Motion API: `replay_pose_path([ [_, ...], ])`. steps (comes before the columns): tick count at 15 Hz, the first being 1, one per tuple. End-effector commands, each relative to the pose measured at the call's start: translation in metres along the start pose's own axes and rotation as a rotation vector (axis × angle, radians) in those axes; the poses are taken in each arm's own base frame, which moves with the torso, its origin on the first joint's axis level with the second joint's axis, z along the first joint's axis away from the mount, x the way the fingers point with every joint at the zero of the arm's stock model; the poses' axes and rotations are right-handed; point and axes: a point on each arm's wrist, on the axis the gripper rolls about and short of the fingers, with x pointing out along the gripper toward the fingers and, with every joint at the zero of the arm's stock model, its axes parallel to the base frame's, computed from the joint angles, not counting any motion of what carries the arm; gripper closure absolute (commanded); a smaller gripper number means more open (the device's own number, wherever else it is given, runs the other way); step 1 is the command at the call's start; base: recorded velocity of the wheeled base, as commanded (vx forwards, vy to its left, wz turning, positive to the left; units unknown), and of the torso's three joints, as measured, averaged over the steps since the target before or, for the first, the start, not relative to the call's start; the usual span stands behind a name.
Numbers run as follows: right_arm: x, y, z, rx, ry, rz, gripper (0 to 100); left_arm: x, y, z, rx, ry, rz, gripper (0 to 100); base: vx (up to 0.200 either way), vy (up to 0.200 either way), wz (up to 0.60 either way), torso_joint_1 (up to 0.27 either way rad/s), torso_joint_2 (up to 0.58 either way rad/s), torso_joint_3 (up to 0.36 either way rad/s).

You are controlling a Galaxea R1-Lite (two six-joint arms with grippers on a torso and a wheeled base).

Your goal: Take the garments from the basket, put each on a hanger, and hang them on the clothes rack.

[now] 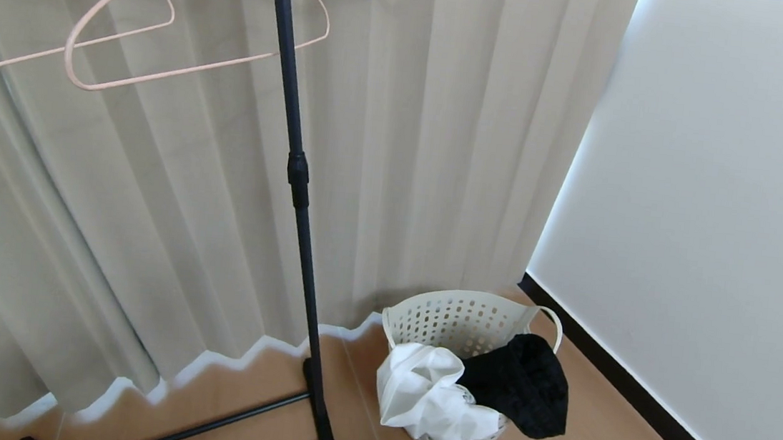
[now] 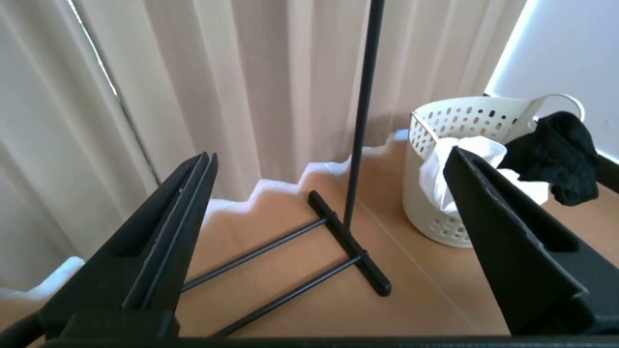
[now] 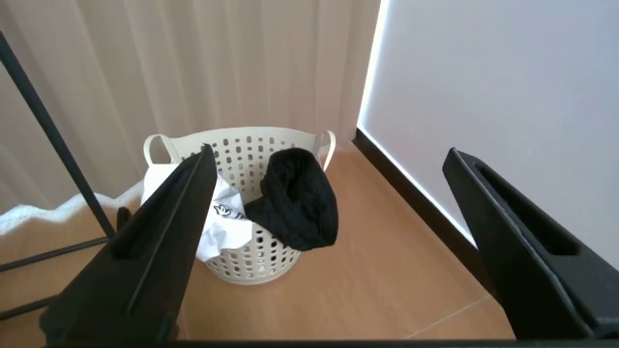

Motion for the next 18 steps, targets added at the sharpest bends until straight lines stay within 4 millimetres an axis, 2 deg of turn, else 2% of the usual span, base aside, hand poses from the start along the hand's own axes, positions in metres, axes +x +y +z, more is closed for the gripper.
replay_pose_path([
  [1,0.0001,0.0,0.0001,0.0,0.001,0.001,0,0.0001,0.0,0.0,0.0,0.002,0.0,0,0.0,0.0,0.0,0.0,0.0,0.0],
  [18,0.0001,0.0,0.0001,0.0,0.001,0.001,0,0.0,0.0,0.0004,-0.006,0.0,0.0,0,0.0,0.0,0.0,0.003,0.0,-0.181],
])
